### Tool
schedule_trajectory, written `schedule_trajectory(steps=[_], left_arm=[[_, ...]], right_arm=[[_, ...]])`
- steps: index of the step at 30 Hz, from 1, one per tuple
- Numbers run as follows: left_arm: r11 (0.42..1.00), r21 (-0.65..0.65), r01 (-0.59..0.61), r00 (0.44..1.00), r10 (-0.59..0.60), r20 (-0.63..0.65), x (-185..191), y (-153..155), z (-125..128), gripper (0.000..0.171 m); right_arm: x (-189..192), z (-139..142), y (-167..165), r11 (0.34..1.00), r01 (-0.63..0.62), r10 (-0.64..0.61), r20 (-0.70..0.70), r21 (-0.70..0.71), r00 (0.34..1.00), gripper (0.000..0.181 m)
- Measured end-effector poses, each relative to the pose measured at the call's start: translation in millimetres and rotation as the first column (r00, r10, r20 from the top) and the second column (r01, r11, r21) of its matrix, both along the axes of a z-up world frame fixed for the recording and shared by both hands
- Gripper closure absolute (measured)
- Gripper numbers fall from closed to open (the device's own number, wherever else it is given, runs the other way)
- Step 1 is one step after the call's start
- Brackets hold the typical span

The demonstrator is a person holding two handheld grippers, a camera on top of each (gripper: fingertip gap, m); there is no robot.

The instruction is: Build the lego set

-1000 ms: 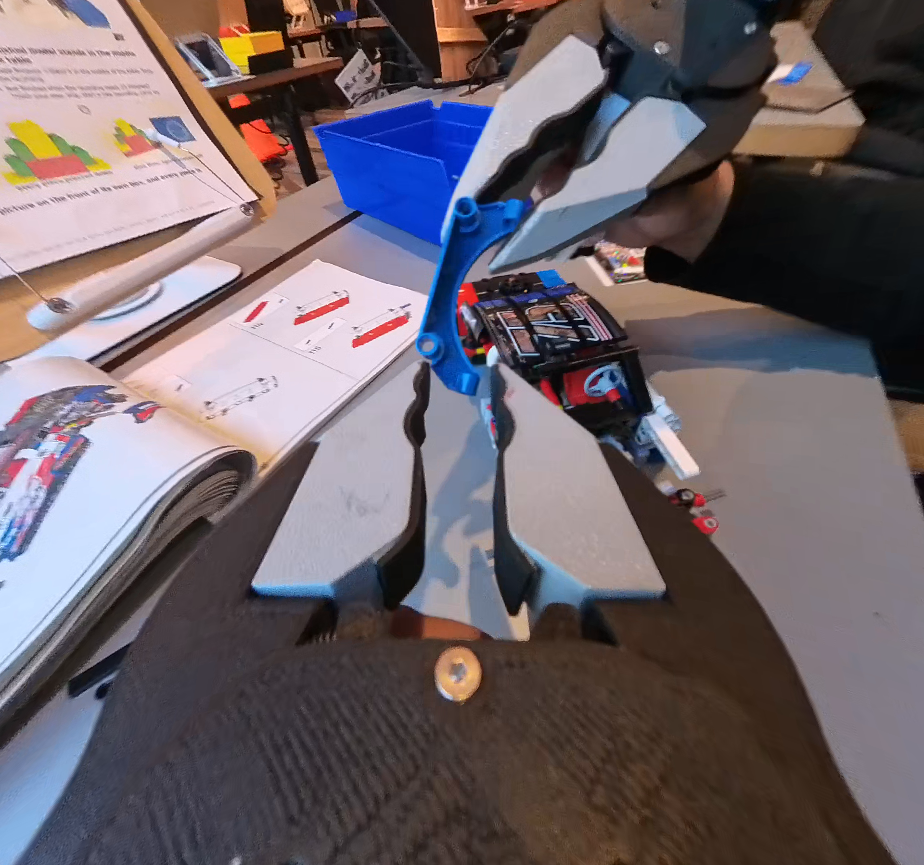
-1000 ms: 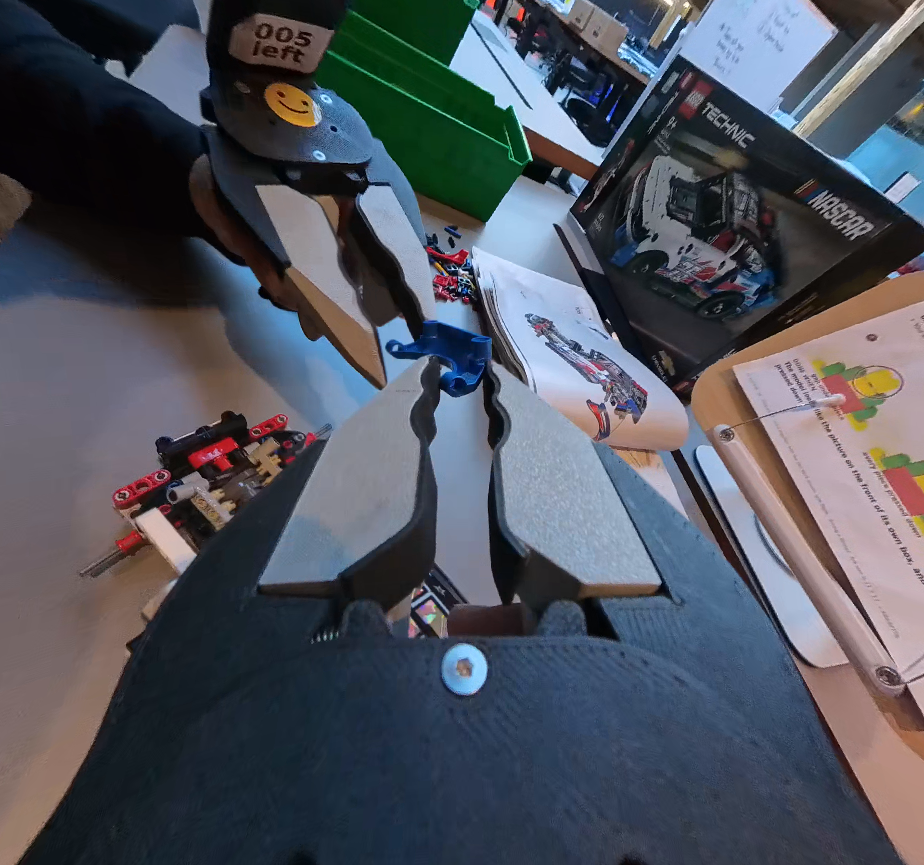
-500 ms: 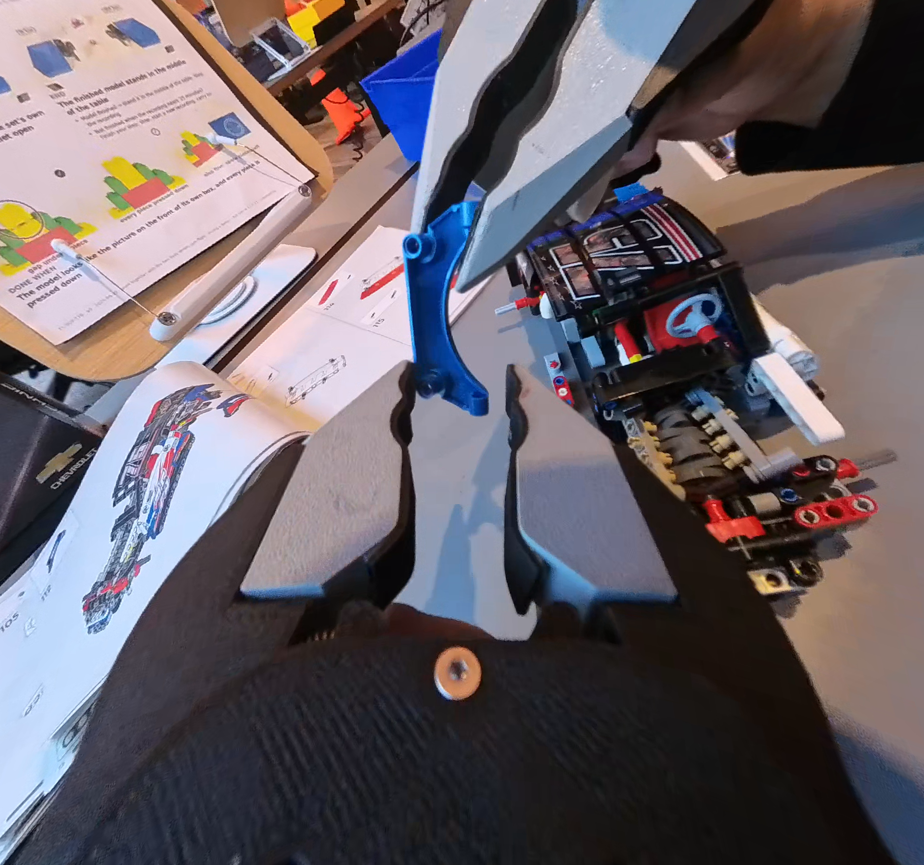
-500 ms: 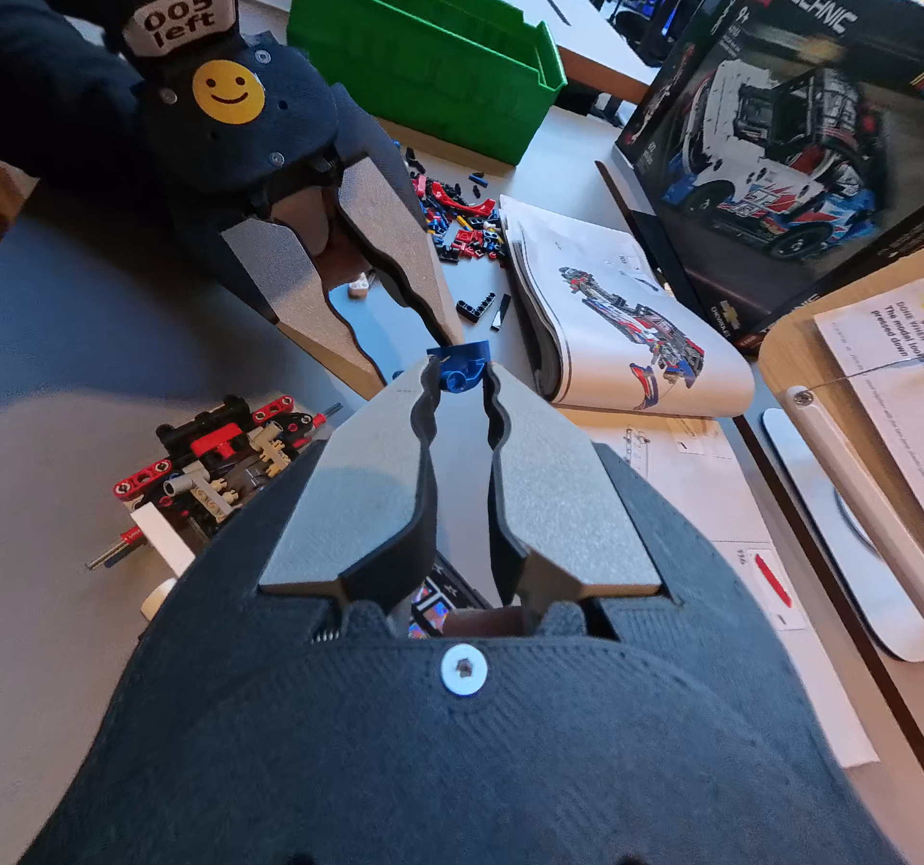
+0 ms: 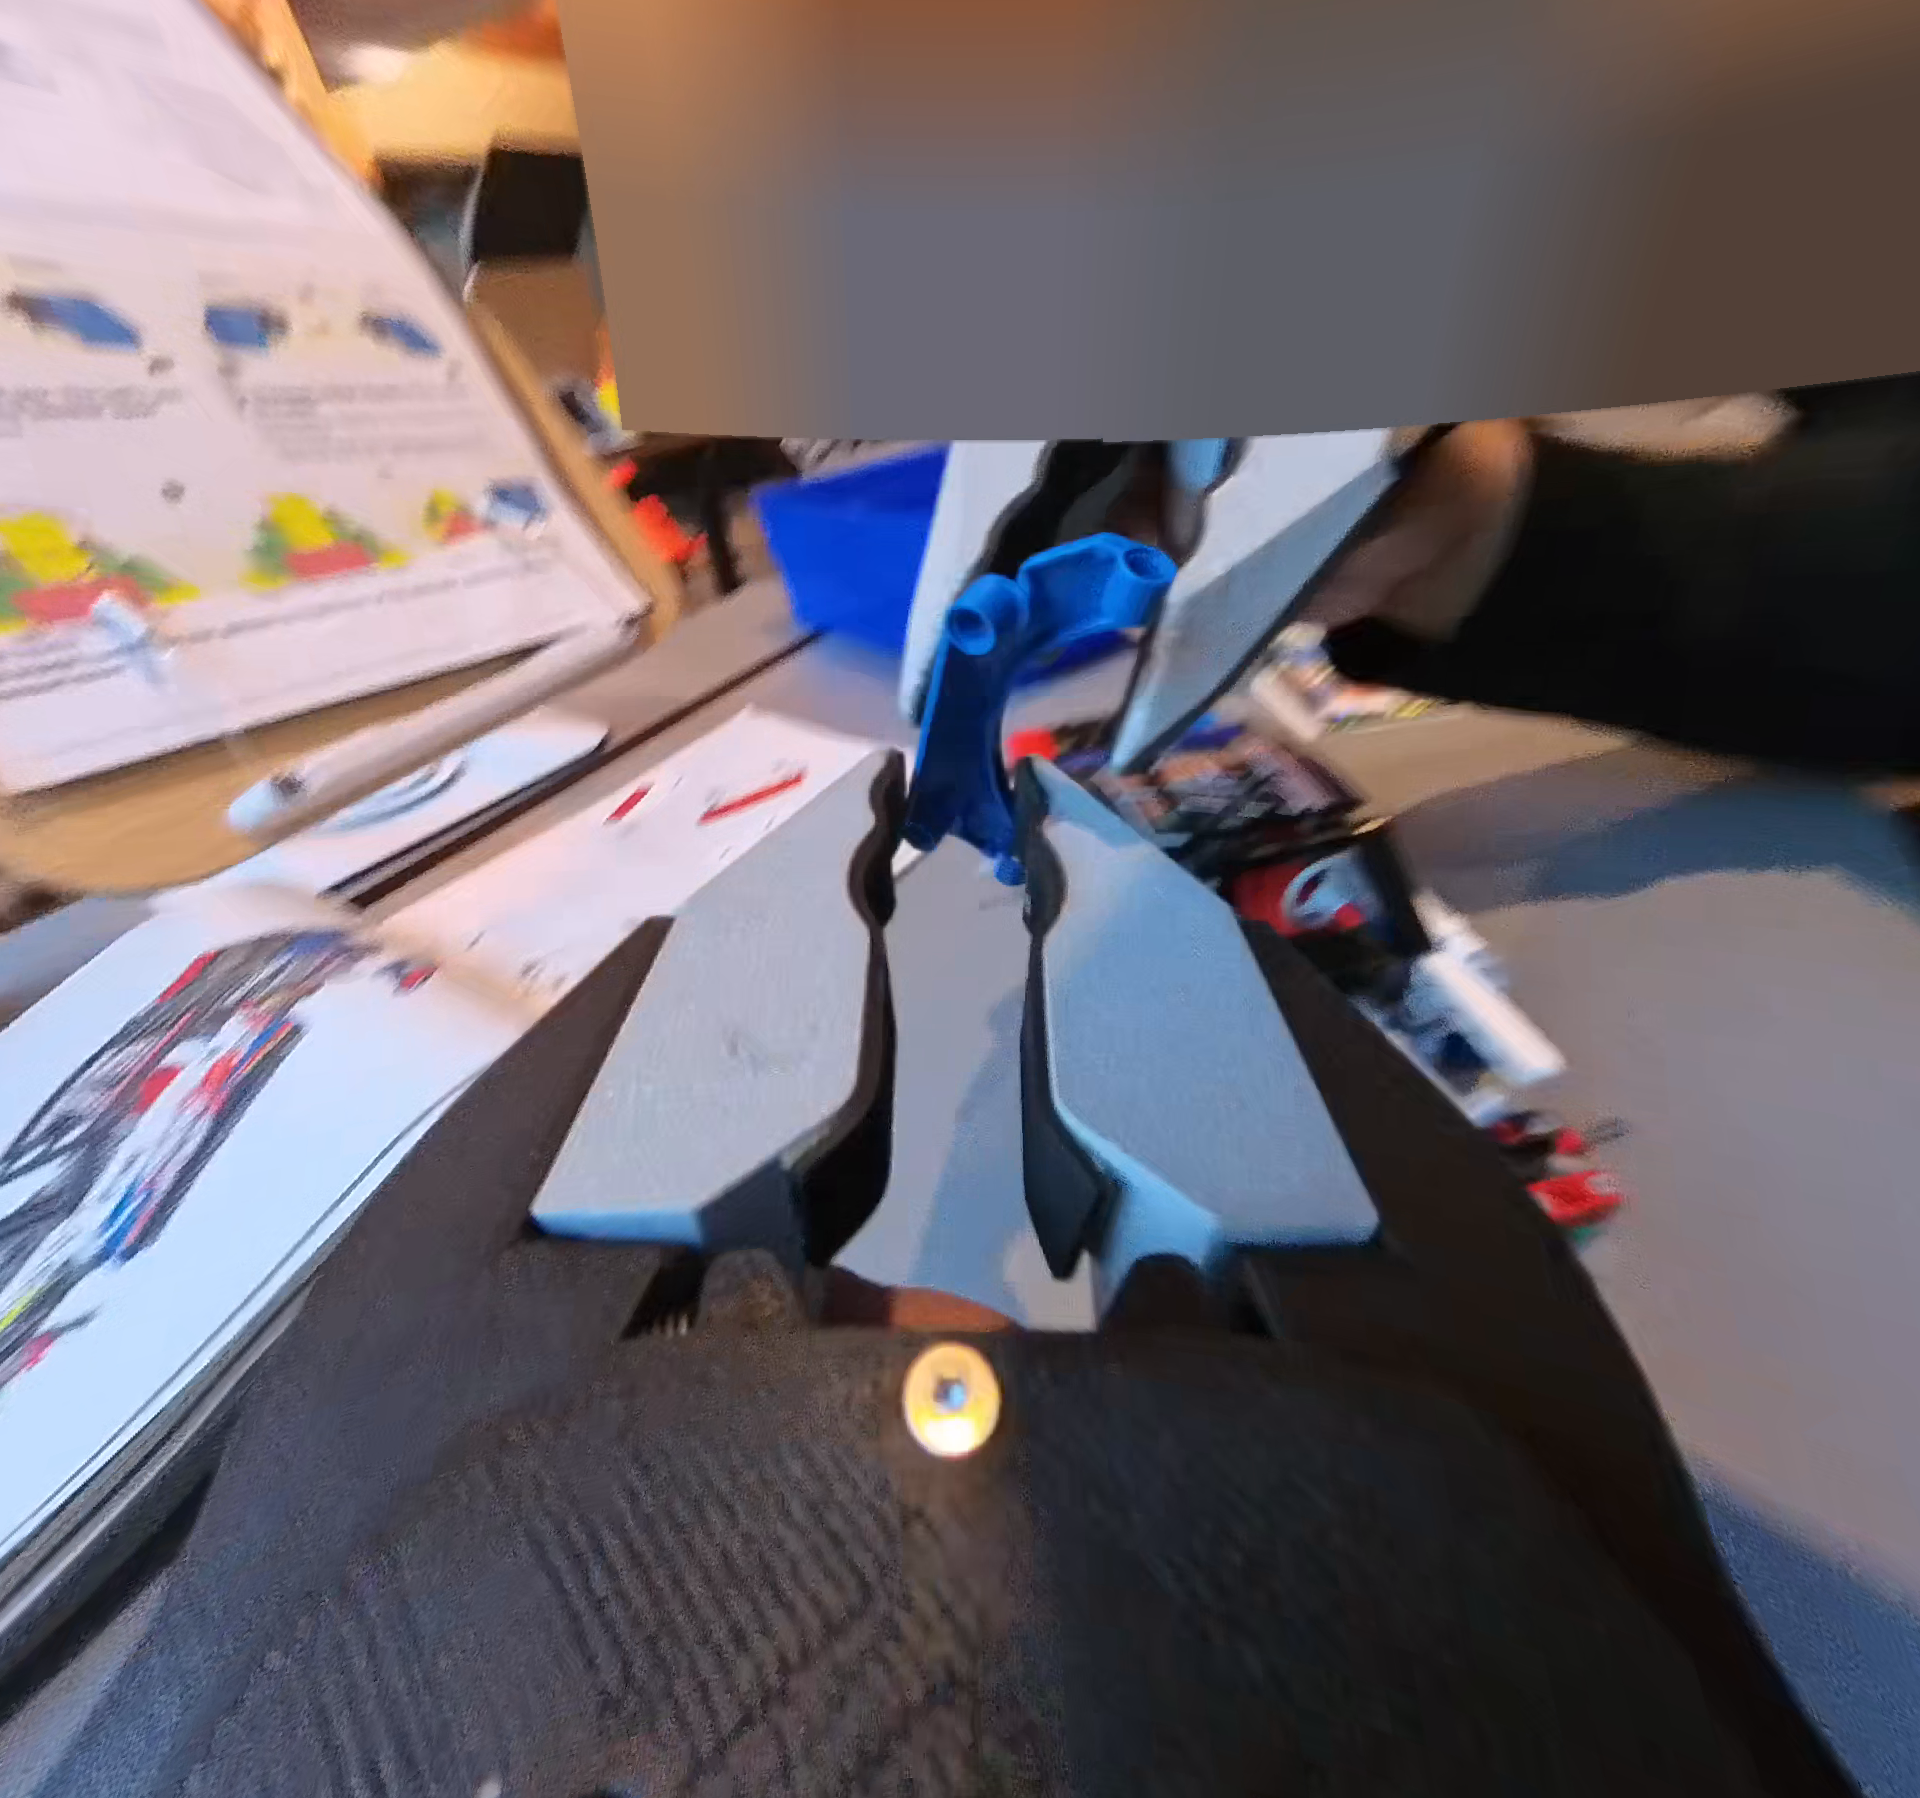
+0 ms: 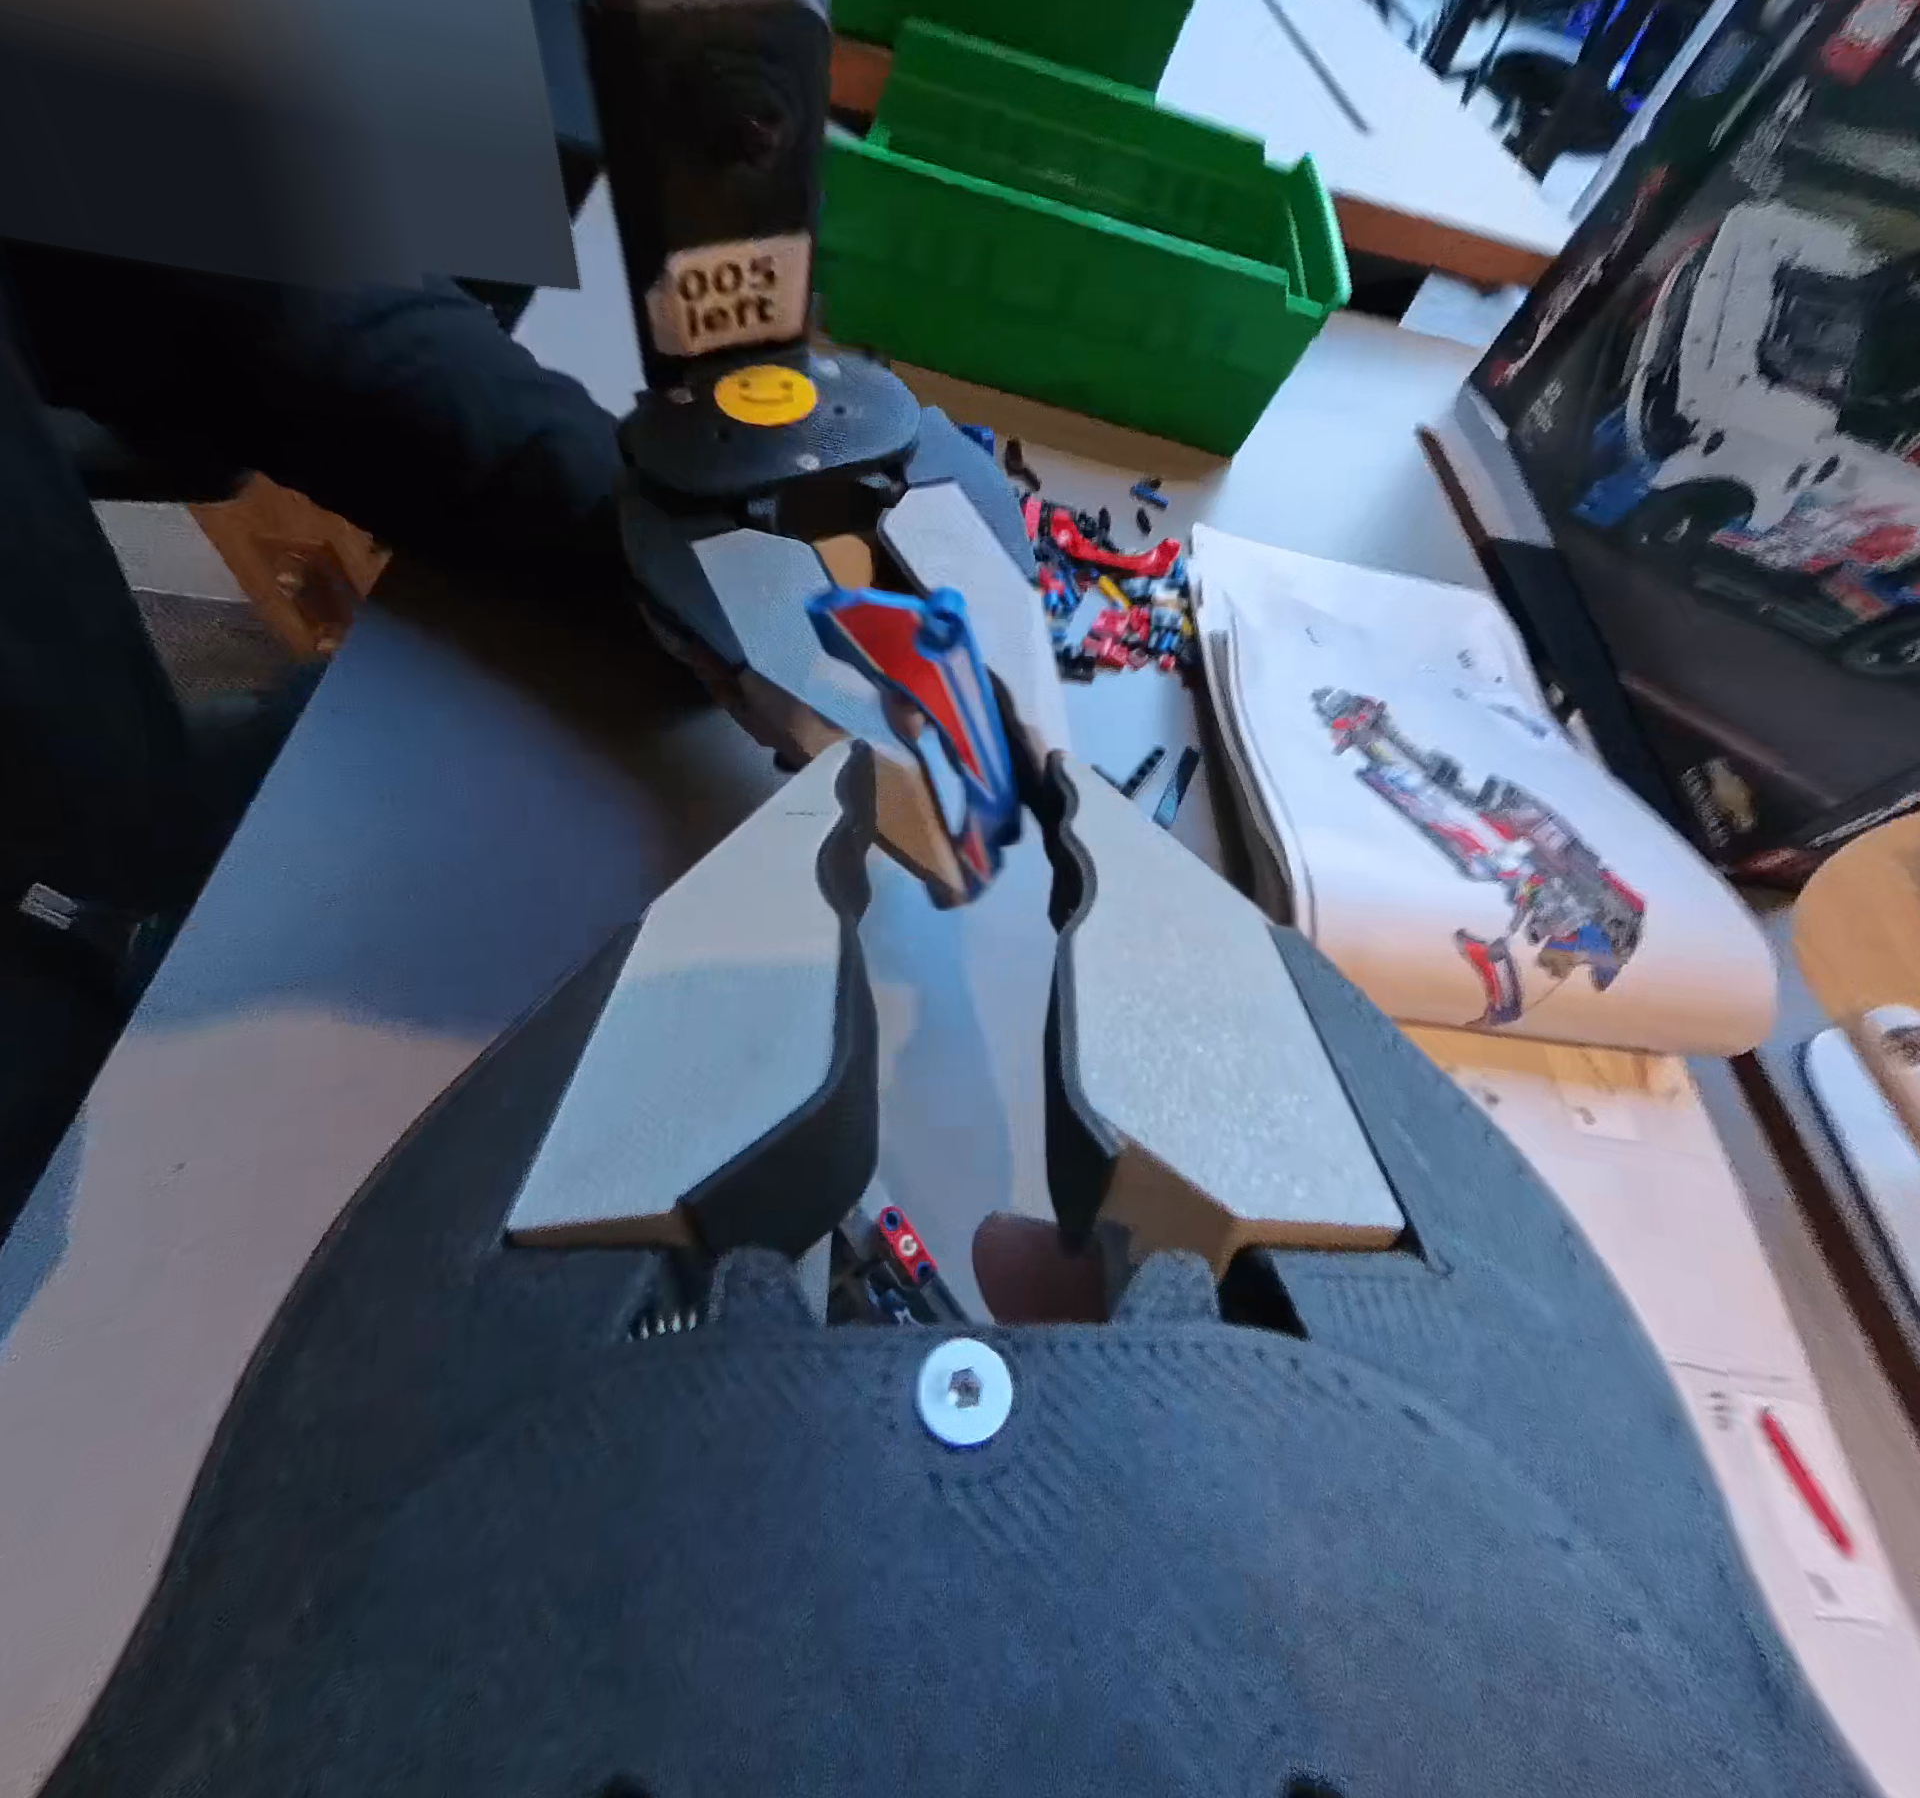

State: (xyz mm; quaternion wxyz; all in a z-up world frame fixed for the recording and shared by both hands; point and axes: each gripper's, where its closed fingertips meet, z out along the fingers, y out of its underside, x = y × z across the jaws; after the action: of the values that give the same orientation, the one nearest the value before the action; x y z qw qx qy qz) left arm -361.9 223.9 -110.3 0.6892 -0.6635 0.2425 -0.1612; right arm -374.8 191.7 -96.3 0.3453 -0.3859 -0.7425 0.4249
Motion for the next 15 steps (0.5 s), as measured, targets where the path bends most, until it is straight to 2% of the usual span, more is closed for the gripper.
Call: schedule_trajectory(steps=[3,5,7,9,11,13,15], left_arm=[[0.972,0.136,0.192,0.964,-0.213,0.161,10,-27,33,0.154],[0.946,0.212,0.246,0.926,-0.294,0.238,9,-38,50,0.154],[0.926,0.235,0.295,0.896,-0.354,0.268,12,-43,55,0.154],[0.9,0.251,0.357,0.885,-0.412,0.218,22,-51,51,0.154],[0.894,0.238,0.379,0.892,-0.421,0.165,29,-53,45,0.154],[0.892,0.22,0.395,0.893,-0.429,0.137,32,-56,42,0.154],[0.894,0.214,0.394,0.897,-0.424,0.123,35,-57,42,0.154]], right_arm=[[9,29,0,1.0,-0.028,0.028,-0.078,-0.007,0.997,0.151],[19,42,-10,0.994,-0.095,0.089,-0.085,-0.063,0.992,0.153],[23,50,-26,0.985,-0.154,0.147,-0.083,-0.076,0.986,0.154],[20,49,-35,0.986,-0.165,0.164,-0.067,-0.016,0.984,0.153],[16,44,-41,0.983,-0.182,0.183,-0.031,0.032,0.983,0.156],[20,37,-55,0.966,-0.254,0.253,0.024,0.048,0.967,0.159],[15,29,-55,0.964,-0.248,0.243,0.058,0.097,0.968,0.169]])
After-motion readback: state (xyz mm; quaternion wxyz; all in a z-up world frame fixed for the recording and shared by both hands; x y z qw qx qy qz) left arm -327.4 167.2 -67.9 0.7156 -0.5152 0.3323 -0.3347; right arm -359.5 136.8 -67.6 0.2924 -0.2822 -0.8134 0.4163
